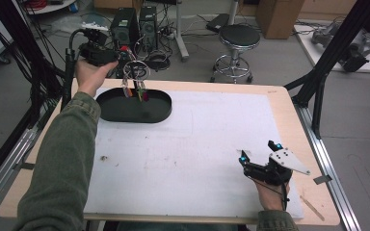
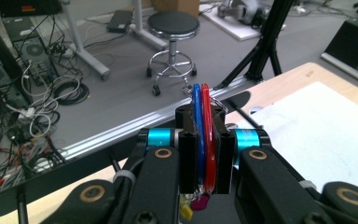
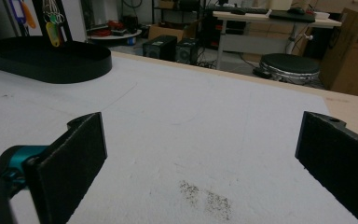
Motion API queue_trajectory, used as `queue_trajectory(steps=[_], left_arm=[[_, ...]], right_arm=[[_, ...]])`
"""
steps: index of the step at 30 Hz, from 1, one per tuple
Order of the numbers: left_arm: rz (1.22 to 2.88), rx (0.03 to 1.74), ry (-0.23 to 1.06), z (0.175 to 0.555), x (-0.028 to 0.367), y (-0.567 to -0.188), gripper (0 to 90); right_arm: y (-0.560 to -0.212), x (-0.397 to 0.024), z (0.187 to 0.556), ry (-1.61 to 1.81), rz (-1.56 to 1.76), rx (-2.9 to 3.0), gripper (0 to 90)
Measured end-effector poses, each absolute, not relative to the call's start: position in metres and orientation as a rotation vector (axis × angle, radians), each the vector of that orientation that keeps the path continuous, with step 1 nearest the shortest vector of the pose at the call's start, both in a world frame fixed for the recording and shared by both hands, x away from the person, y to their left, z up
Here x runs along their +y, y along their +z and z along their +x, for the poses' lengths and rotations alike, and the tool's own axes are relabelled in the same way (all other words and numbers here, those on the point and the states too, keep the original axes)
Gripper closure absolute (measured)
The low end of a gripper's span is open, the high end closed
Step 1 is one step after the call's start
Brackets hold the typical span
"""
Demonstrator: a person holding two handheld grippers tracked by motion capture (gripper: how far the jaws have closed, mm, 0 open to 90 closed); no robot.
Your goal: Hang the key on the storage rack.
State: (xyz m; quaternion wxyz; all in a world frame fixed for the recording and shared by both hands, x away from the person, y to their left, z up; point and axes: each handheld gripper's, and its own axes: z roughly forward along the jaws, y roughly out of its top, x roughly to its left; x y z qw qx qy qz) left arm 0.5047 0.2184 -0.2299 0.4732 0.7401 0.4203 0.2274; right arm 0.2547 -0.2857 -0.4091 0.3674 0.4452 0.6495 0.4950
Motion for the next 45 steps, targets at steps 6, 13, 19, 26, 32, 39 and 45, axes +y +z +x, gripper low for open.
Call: queue_trajectory(steps=[6,13,19,26,32,39,45], left_arm=[[1.779,1.022,0.567,0.511,0.216,-0.235,84.4],[1.794,1.031,0.546,0.517,0.21,-0.244,84.4],[1.776,1.03,0.559,0.517,0.206,-0.249,84.4],[1.755,1.063,0.519,0.518,0.21,-0.264,84.4],[1.744,1.064,0.493,0.517,0.212,-0.267,83.4],[1.674,1.048,0.4,0.513,0.215,-0.264,68.3],[1.647,1.034,0.369,0.508,0.215,-0.258,48.9]], right_arm=[[-0.41,-0.285,0.255,1.269,1.142,1.68,0.8],[-0.41,-0.285,0.255,1.275,1.148,1.676,0.8],[-0.41,-0.287,0.254,1.274,1.146,1.672,0.8],[-0.41,-0.288,0.254,1.272,1.144,1.667,0.8],[-0.41,-0.288,0.255,1.27,1.146,1.671,0.8],[-0.41,-0.288,0.254,1.271,1.15,1.673,0.8],[-0.41,-0.288,0.254,1.274,1.145,1.674,0.8]])
